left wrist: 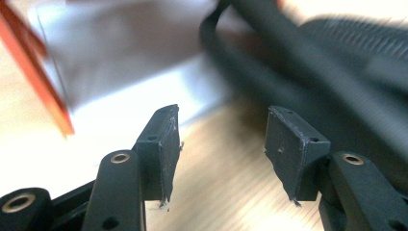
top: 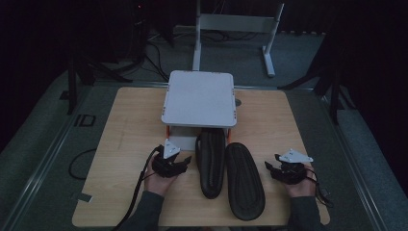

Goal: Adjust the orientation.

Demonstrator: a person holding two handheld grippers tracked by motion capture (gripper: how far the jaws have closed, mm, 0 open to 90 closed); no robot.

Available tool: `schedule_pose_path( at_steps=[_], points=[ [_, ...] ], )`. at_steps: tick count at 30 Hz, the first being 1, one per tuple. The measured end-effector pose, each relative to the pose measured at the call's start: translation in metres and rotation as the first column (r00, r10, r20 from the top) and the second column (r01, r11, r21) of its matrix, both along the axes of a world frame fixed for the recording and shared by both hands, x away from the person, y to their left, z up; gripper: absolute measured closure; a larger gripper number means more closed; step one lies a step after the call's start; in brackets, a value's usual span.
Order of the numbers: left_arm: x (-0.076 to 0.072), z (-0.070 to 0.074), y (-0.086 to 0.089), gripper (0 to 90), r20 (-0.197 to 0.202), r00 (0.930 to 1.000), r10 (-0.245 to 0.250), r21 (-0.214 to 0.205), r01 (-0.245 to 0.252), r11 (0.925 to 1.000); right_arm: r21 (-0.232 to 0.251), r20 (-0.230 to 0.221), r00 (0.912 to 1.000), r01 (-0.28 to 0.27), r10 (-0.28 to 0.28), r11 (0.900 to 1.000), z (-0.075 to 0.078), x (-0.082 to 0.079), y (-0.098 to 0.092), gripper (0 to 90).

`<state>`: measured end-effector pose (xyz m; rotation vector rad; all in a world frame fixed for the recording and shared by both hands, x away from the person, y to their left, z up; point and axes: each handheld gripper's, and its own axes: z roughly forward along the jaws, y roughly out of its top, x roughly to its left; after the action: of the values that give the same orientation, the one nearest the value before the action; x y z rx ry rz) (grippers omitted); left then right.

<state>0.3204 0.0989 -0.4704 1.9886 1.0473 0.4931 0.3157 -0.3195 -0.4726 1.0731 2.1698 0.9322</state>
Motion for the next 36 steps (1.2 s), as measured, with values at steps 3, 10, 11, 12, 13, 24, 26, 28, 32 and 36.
schedule_pose_path(
  at_steps=[3, 10, 11, 12, 13, 24, 26, 28, 32, 36],
  points=[
    [0.007, -0.02, -0.001, 46.5, -0.071, 0.9974, 0.009, 0.0, -0.009, 1.0, 0.0, 0.001, 1.0, 0.0, 0.0, 1.0, 0.0, 0.0, 0.0, 46.9],
    [0.015, -0.027, -0.016, 47.2, -0.084, 0.9954, -0.045, -0.026, 0.043, 0.9988, -0.003, -0.003, 1.0, -0.005, 0.005, 1.0, -0.001, 0.0, 0.001, 46.9],
    [0.02, -0.023, -0.019, 48.1, -0.08, 0.9955, -0.051, -0.031, 0.048, 0.9983, -0.005, -0.007, 0.9999, -0.011, 0.011, 0.9999, -0.002, 0.0, 0.003, 46.9],
    [0.021, -0.021, -0.021, 48.3, -0.073, 0.996, -0.052, -0.036, 0.049, 0.9981, -0.007, -0.008, 0.9999, -0.015, 0.015, 0.9999, -0.002, 0.0, 0.004, 46.8],
    [0.021, -0.019, -0.021, 49.0, -0.068, 0.9963, -0.053, -0.038, 0.05, 0.998, -0.014, -0.01, 0.9998, -0.018, 0.018, 0.9997, -0.002, 0.0, 0.005, 46.8],
    [0.013, 0.009, -0.047, 49.6, 0.021, 0.9911, -0.131, -0.095, 0.133, 0.9867, -0.035, -0.012, 0.9977, -0.067, 0.067, 0.9971, -0.004, -0.001, 0.017, 46.8],
    [0.011, 0.015, -0.055, 49.3, 0.04, 0.9881, -0.148, -0.103, 0.152, 0.983, -0.035, -0.013, 0.9974, -0.071, 0.071, 0.9968, -0.005, -0.001, 0.018, 46.8],
    [0.011, 0.023, -0.065, 49.7, 0.056, 0.9856, -0.16, -0.079, 0.164, 0.9834, -0.034, -0.014, 0.9969, -0.078, 0.078, 0.9963, -0.005, -0.001, 0.018, 46.8],
    [0.013, 0.026, -0.073, 49.0, 0.05, 0.983, -0.177, -0.083, 0.18, 0.98, -0.03, -0.021, 0.9962, -0.085, 0.084, 0.996, -0.006, -0.001, 0.021, 46.7],
    [0.009, 0.027, -0.08, 45.5, 0.088, 0.9792, -0.183, -0.065, 0.189, 0.9798, -0.038, -0.019, 0.9959, -0.089, 0.088, 0.9953, -0.007, -0.001, 0.021, 46.5]
  ],
)
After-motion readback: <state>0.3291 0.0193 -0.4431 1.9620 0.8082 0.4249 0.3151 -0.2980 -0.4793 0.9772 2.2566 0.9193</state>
